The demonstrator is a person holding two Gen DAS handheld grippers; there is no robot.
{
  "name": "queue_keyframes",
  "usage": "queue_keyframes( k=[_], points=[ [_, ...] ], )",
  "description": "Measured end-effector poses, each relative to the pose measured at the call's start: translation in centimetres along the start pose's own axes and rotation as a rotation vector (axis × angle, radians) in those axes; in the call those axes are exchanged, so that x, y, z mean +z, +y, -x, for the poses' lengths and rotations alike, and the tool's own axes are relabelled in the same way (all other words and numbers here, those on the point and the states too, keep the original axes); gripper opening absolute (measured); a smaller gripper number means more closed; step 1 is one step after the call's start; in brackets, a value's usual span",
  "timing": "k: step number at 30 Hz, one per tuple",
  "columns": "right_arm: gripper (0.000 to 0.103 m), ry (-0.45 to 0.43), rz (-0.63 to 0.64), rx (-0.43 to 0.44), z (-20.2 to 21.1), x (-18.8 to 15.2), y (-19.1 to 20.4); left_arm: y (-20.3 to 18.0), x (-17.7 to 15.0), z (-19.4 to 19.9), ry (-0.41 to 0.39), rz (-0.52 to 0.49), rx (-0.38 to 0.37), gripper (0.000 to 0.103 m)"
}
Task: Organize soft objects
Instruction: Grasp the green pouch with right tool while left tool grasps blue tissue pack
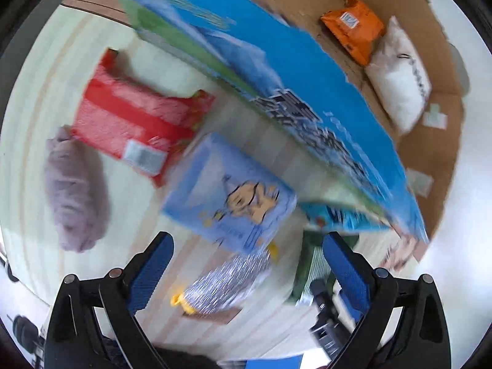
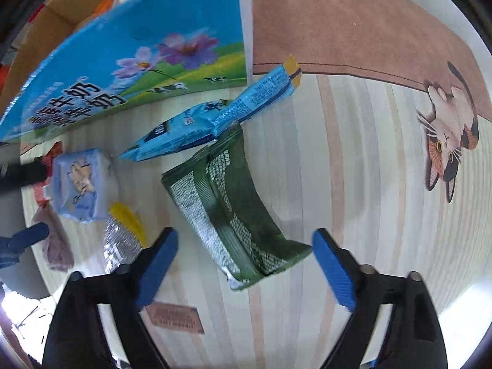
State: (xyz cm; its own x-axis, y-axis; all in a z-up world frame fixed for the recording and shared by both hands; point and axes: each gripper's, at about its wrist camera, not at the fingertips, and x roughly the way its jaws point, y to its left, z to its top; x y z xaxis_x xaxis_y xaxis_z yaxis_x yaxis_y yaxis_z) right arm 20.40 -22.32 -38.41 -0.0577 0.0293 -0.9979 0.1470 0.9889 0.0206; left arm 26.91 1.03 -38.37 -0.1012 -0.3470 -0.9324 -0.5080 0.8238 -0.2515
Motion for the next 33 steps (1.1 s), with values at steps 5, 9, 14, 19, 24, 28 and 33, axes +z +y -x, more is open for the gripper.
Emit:
queue_keyframes(
  k=[5,9,14,19,24,28,33],
  points=[
    [0.071,0.001,-0.002,-0.021,-1.3,-0.5,0.0,-2.1,0.1,-3.0,-0.04,-0.06,0.128,0.1],
    [0.071,0.007,0.055,-0.06,-1.5,-1.3,0.6,-1.8,-1.0,-3.7,-0.04,-0.13,0.237,0.1],
    [0.071,0.037,0.12,-0.076,-1.5,-2.3,1.1,1.1,-3.2,-3.0,-0.002,-0.196,0.335,0.1],
    [0.071,0.071,0.154,-0.072,-1.7,-2.2,1.1,3.4,-5.5,-0.6,0.008,-0.216,0.316,0.1],
    [0.066,0.157,0.135,-0.035,-3.6,-0.7,1.7,3.7,-4.6,-0.5,0.028,-0.087,0.171,0.1],
    [0.05,0.214,0.089,0.029,-4.4,-1.8,1.4,3.3,-3.3,-2.4,0.035,-0.08,0.235,0.1],
    [0.048,0.267,0.091,0.074,-4.5,-3.9,0.9,3.9,-3.8,-4.2,0.034,-0.17,0.324,0.099]
  ],
)
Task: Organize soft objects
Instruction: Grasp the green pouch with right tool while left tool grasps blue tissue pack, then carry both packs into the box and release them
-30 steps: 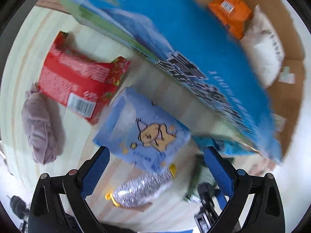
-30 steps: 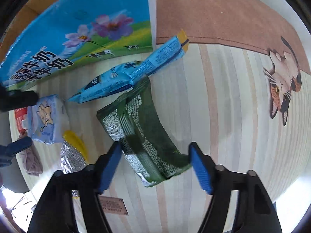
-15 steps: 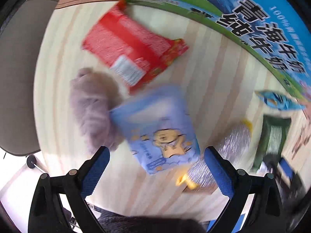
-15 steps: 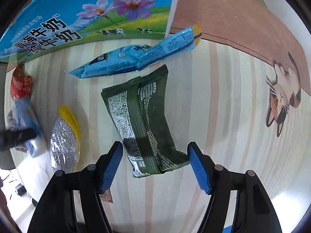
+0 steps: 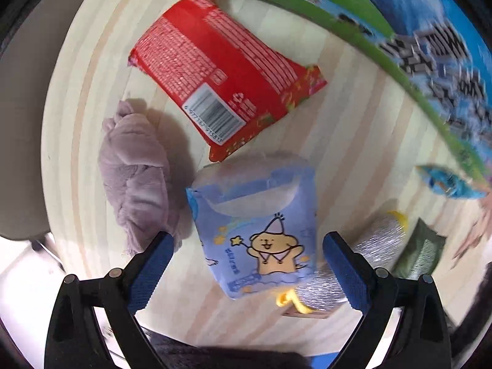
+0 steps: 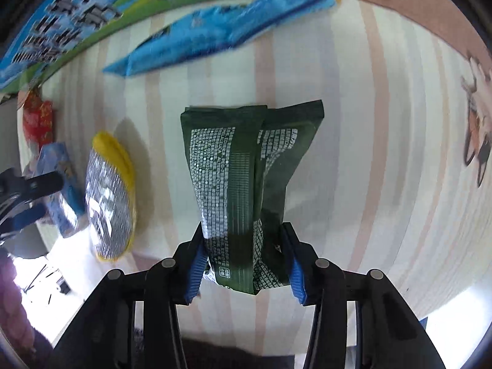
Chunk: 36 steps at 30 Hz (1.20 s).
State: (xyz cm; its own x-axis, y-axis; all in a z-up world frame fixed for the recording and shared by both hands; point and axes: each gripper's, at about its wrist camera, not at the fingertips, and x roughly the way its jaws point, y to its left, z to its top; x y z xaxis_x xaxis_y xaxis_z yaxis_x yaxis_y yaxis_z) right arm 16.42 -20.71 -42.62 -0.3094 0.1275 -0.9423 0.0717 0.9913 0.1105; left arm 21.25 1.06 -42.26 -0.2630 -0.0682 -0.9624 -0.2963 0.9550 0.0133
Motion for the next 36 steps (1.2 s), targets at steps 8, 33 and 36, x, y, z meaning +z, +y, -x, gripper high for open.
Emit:
queue_keyframes(
  k=[8,33,36],
  points=[
    [0.049,-0.012,-0.031,0.003,-0.3,0.9,-0.4,-3.2,-3.3,-2.0,-0.043,-0.228,0.162,0.065],
    [0.035,-0.235,0.053,0.213,13.7,-0.9,4.0,-0.7,-6.0,17.9,-0.266,-0.348,-0.142,0.041],
    [0.035,-0.29,0.077,0.232,18.2,1.4,4.4,-3.3,-0.9,20.7,-0.338,-0.402,-0.142,0.041]
  ],
)
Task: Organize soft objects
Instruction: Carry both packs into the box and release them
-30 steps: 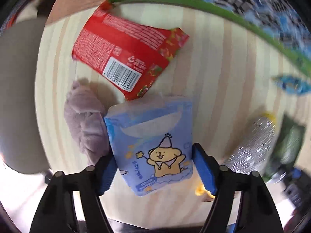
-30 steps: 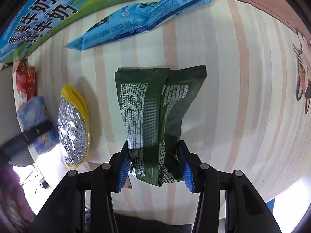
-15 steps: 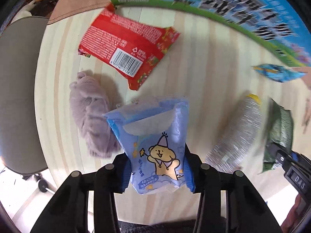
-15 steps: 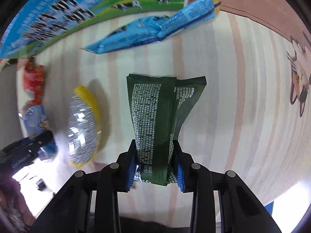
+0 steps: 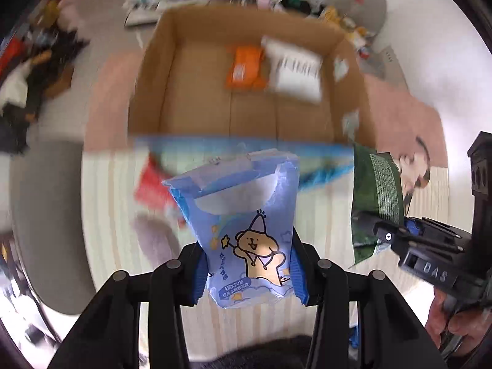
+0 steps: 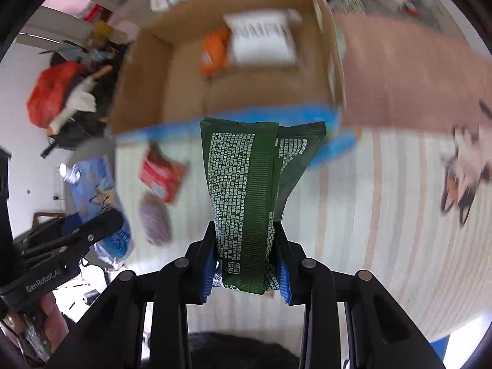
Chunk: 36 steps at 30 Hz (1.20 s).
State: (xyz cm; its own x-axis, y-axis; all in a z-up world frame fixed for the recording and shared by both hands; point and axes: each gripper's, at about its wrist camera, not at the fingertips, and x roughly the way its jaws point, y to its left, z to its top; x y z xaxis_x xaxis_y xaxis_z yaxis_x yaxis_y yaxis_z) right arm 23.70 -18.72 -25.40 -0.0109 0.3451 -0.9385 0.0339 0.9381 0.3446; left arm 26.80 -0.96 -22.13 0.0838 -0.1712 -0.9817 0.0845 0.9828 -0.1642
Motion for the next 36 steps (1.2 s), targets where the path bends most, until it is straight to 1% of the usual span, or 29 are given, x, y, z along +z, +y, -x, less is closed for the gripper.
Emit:
queue_keyframes(
  k=[1,3,5,7,9,11,14,16,20,23,24,26,27,28,29,30,31,32,33,34,36],
  points=[
    [0.035,-0.021,0.01,-0.01,0.9,1.8,0.5,-0.1,1.9,0.6,-0.02,-0.025,0.015,0.041],
    [0.035,-0.042,0.015,-0.046,1.1,4.3,1.3,0.1,5.8,0.6,-0.055,-0.057,0.067,0.041],
    [0.035,-0.035,0.019,-0.083,0.7,7.5,1.5,1.1,9.4,0.0,-0.052,-0.073,0.102,0.041],
    [0.035,-0.011,0.0,-0.1,0.3,10.2,0.5,1.8,12.3,-1.3,-0.017,-0.088,0.133,0.041],
    [0.035,0.023,-0.01,-0.138,-1.7,12.8,0.3,2.4,15.1,-3.7,0.027,-0.089,0.161,0.041],
    [0.035,0.064,-0.01,-0.171,-4.1,14.6,0.4,3.3,17.7,-6.9,0.082,-0.094,0.19,0.041],
    [0.035,0.111,-0.028,-0.189,-7.1,15.0,-0.1,4.0,20.6,-10.3,0.146,-0.111,0.228,0.041],
    [0.035,0.145,-0.033,-0.203,-9.2,15.2,-0.3,4.5,22.0,-12.8,0.192,-0.125,0.238,0.042],
    [0.035,0.196,-0.03,-0.205,-11.9,15.0,-0.5,5.4,23.5,-16.6,0.254,-0.137,0.259,0.042],
    [0.035,0.21,-0.025,-0.216,-13.1,14.8,-0.6,5.8,24.3,-18.4,0.28,-0.14,0.254,0.042],
    [0.035,0.211,-0.027,-0.219,-13.2,14.9,-0.8,5.8,24.5,-18.8,0.285,-0.143,0.255,0.044],
    [0.035,0.225,-0.041,-0.215,-13.6,14.9,-1.0,5.8,24.8,-19.3,0.293,-0.151,0.256,0.044],
    [0.035,0.228,-0.048,-0.212,-13.7,15.0,-1.1,5.9,24.8,-19.2,0.295,-0.149,0.258,0.047],
    [0.036,0.227,-0.054,-0.209,-13.6,15.0,-1.1,6.0,24.9,-18.9,0.295,-0.138,0.252,0.047],
    [0.042,0.228,-0.054,-0.208,-13.5,14.9,-1.2,6.1,24.9,-18.5,0.295,-0.129,0.237,0.047],
    [0.057,0.231,-0.054,-0.204,-13.1,14.9,-1.1,6.2,24.9,-18.0,0.297,-0.124,0.225,0.051],
    [0.065,0.227,-0.058,-0.195,-12.6,15.2,-1.2,6.2,24.9,-17.6,0.295,-0.122,0.221,0.058],
    [0.077,0.212,-0.062,-0.18,-11.9,15.3,-1.1,6.2,25.1,-17.0,0.283,-0.123,0.216,0.065],
    [0.078,0.198,-0.066,-0.165,-11.5,15.5,-1.3,6.2,25.1,-16.3,0.266,-0.126,0.216,0.081],
    [0.08,0.188,-0.077,-0.156,-10.5,15.6,-1.1,6.2,25.1,-15.4,0.247,-0.126,0.221,0.092],
    [0.09,0.166,-0.07,-0.173,-9.1,15.7,-0.7,6.4,25.1,-13.9,0.226,-0.115,0.211,0.096]
  ],
)
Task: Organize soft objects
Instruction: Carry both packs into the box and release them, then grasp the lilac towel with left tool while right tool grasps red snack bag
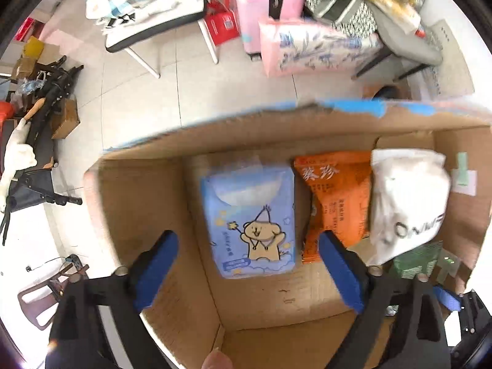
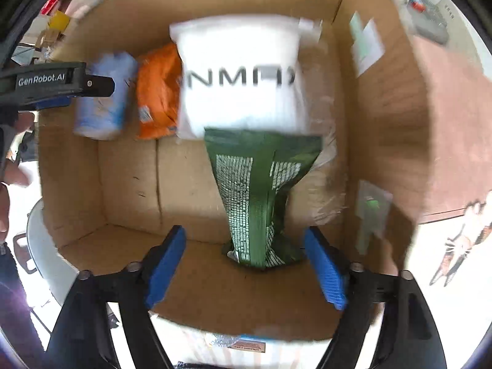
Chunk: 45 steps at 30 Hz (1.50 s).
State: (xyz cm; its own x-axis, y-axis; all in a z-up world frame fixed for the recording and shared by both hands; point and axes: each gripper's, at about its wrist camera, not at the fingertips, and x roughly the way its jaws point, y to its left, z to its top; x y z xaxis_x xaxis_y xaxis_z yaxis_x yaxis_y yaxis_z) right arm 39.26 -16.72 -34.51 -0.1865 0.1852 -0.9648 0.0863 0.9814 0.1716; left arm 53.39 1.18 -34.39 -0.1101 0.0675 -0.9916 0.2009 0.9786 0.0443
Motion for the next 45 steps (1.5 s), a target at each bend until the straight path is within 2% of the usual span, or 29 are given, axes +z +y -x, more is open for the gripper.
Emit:
queue_keyframes(
  k=[2,5,10,13,16,20,23,25,27,28,30,32,33,37,38,39,40,42,45],
  points=[
    [0.094,-0.034,0.013,-0.033,2.0,-0.3,0.4,0.3,-0.6,1.4,-0.011,0.02,-0.027,0.1],
    [0.103,-0.078,0.026,-0.064,4.1,-0.3,0.9,0.5,-2.5,4.2,-0.053,0.036,-0.046,0.1],
    [0.103,-0.158,0.049,-0.121,7.1,-0.4,2.1,0.2,-7.6,8.1,-0.152,0.05,-0.068,0.1],
    [0.103,-0.18,0.062,-0.112,8.5,-1.7,2.2,-0.1,-10.4,9.5,-0.217,0.073,-0.04,0.1],
    [0.103,-0.211,0.079,-0.099,9.3,-3.3,2.6,-0.4,-13.2,10.1,-0.251,0.096,-0.047,0.1],
    [0.103,-0.309,0.114,-0.084,9.5,-5.7,3.9,-0.3,-16.9,10.6,-0.294,0.126,-0.019,0.1],
    [0.103,-0.321,0.16,-0.019,8.9,-8.0,4.8,0.9,-20.7,10.3,-0.309,0.2,0.01,0.1],
    [0.103,-0.283,0.191,0.027,7.4,-9.4,5.3,2.0,-24.3,9.2,-0.313,0.266,0.049,0.1],
    [0.103,-0.24,0.225,0.027,5.6,-10.5,5.8,3.0,-27.5,6.8,-0.288,0.321,0.063,0.1],
    [0.103,-0.224,0.244,0.017,4.9,-11.0,6.1,3.4,-28.5,5.8,-0.268,0.339,0.057,0.1],
    [0.103,-0.189,0.306,-0.007,3.0,-12.0,7.0,4.3,-30.8,1.6,-0.177,0.385,0.004,0.1],
    [0.103,-0.167,0.352,-0.025,1.7,-12.5,7.9,4.9,-32.1,-1.8,-0.123,0.432,-0.035,0.086],
    [0.102,-0.154,0.378,-0.029,1.1,-12.6,8.5,5.1,-32.6,-3.5,-0.093,0.459,-0.053,0.072],
    [0.094,-0.129,0.461,-0.064,-0.5,-12.8,11.0,5.0,-33.3,-8.9,-0.02,0.528,-0.147,0.072],
    [0.093,-0.123,0.489,-0.075,-0.9,-12.9,11.8,4.9,-33.3,-9.7,-0.008,0.527,-0.144,0.072],
    [0.093,-0.117,0.51,-0.082,-1.2,-12.8,12.5,4.7,-33.3,-10.4,0.003,0.525,-0.135,0.068],
    [0.092,-0.108,0.542,-0.098,-1.8,-12.8,13.5,4.5,-33.5,-11.1,0.005,0.52,-0.129,0.055],
    [0.088,-0.094,0.587,-0.118,-2.5,-12.9,15.2,4.9,-34.3,-11.9,0.02,0.542,-0.125,0.039],
    [0.083,-0.068,0.67,-0.152,-4.5,-13.2,18.1,6.3,-36.5,-12.3,0.014,0.604,-0.118,0.039]
  ],
)
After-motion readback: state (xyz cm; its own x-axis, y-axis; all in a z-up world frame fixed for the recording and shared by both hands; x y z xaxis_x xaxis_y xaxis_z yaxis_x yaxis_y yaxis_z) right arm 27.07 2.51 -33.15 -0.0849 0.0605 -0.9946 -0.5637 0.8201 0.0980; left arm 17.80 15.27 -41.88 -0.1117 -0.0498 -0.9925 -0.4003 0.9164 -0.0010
